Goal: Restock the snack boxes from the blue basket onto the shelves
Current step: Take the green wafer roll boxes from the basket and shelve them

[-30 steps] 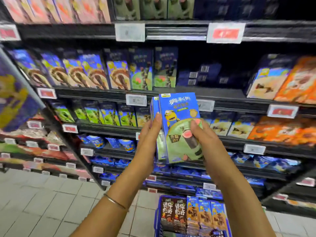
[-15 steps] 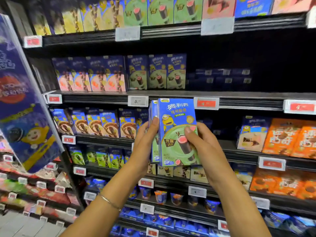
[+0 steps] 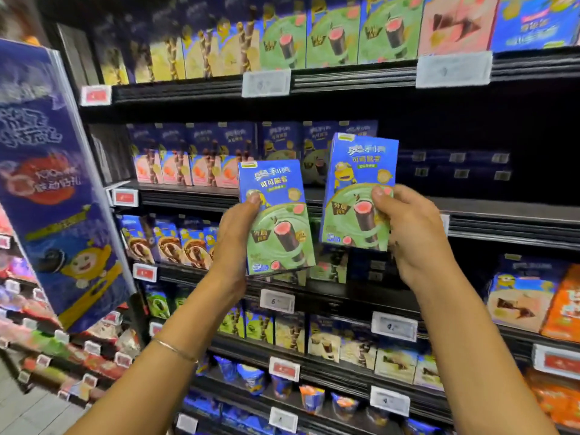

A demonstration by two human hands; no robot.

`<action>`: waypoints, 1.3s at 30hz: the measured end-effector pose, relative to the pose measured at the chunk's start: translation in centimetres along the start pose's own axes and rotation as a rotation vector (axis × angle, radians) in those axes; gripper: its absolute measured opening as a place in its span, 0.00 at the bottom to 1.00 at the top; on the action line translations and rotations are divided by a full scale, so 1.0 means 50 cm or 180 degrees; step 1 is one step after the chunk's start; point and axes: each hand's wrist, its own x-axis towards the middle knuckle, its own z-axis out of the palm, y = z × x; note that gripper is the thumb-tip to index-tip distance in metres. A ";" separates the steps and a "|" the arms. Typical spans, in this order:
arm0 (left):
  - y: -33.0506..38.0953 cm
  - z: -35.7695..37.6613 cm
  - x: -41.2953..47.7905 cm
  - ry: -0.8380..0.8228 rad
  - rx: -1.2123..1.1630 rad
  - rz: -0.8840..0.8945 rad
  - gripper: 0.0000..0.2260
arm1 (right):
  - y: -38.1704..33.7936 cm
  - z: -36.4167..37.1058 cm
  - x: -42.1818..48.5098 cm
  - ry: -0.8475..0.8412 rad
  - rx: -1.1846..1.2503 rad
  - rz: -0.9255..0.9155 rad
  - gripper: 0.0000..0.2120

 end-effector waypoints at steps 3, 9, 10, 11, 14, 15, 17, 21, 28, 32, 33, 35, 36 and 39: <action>0.021 -0.024 0.054 -0.0086 -0.0183 0.0151 0.29 | -0.001 0.033 0.056 0.0250 -0.0155 -0.0154 0.08; 0.049 -0.058 0.148 -0.0502 -0.0457 0.0290 0.33 | 0.010 0.119 0.174 0.0702 -0.0684 -0.0479 0.12; 0.052 -0.063 0.163 -0.0562 -0.0504 0.0281 0.33 | 0.018 0.130 0.193 0.0770 -0.0860 -0.0476 0.14; 0.052 -0.068 0.178 -0.0609 -0.0512 0.0276 0.32 | 0.029 0.139 0.210 0.0842 -0.1046 -0.0458 0.16; 0.050 -0.082 0.219 -0.0725 -0.0369 0.0402 0.23 | 0.062 0.155 0.255 0.1136 -0.1479 -0.0459 0.16; 0.050 -0.086 0.229 -0.0742 -0.0353 0.0419 0.23 | 0.068 0.159 0.265 0.1248 -0.1626 -0.0482 0.16; 0.051 -0.092 0.246 -0.0742 -0.0394 0.0368 0.30 | 0.079 0.167 0.285 0.1428 -0.1953 -0.0541 0.15; 0.043 -0.101 0.281 -0.0824 -0.0418 0.0325 0.24 | 0.091 0.180 0.316 0.1571 -0.2452 -0.0561 0.15; 0.049 -0.104 0.316 -0.1156 -0.0504 0.0295 0.14 | 0.092 0.215 0.342 0.1784 -0.3035 -0.0474 0.09; 0.053 -0.102 0.329 -0.1239 -0.0543 0.0309 0.17 | 0.092 0.229 0.349 0.1850 -0.3311 -0.0475 0.08; 0.054 -0.101 0.329 -0.1271 -0.0575 0.0291 0.18 | 0.091 0.231 0.350 0.1866 -0.3361 -0.0450 0.08; 0.056 -0.100 0.330 -0.1303 -0.0625 0.0285 0.19 | 0.092 0.231 0.356 0.1875 -0.3413 -0.0388 0.04; 0.056 -0.100 0.331 -0.1316 -0.0636 0.0289 0.19 | 0.092 0.230 0.360 0.1884 -0.3406 -0.0358 0.04; 0.056 -0.099 0.335 -0.1377 -0.0666 0.0305 0.18 | 0.092 0.227 0.370 0.1892 -0.3432 -0.0267 0.10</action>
